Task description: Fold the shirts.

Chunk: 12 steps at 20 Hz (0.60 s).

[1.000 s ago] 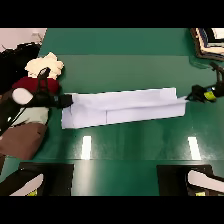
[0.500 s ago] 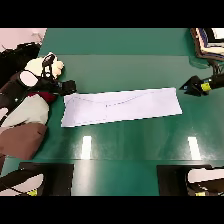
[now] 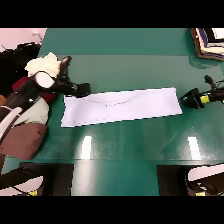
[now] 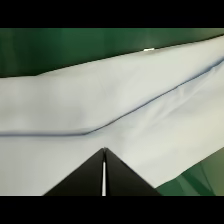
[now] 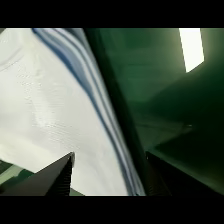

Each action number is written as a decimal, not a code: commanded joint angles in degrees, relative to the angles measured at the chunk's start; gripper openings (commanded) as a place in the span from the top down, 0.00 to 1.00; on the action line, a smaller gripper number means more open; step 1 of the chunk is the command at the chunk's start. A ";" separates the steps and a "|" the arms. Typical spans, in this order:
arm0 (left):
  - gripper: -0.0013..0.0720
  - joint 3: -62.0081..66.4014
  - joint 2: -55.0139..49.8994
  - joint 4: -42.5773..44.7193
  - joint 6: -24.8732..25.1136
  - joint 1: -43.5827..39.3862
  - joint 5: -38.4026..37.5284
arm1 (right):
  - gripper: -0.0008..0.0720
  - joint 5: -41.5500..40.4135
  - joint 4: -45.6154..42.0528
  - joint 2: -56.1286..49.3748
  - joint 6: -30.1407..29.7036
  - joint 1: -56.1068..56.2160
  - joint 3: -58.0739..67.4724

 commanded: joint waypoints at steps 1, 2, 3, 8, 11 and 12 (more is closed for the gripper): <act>0.95 1.62 -4.59 -1.95 -1.60 -6.51 6.67 | 0.42 0.22 2.10 -3.56 -1.51 4.17 0.57; 0.95 3.26 -6.78 -1.95 -1.64 -7.61 6.62 | 0.52 0.35 2.10 -3.67 -1.88 5.40 1.36; 0.95 5.09 -8.94 -1.95 -1.97 -8.48 6.29 | 0.74 0.79 2.12 -3.34 -2.89 6.82 2.47; 0.95 15.10 -18.91 -2.29 -1.95 -11.30 4.94 | 0.97 4.15 2.19 4.22 -2.12 10.21 10.62; 0.95 19.17 -22.88 -2.32 -1.92 -12.98 5.64 | 0.97 4.24 6.62 10.86 0.22 13.62 14.99; 0.95 19.85 -23.76 -2.32 -1.95 -13.51 5.79 | 0.97 4.04 9.29 12.63 0.22 14.93 16.35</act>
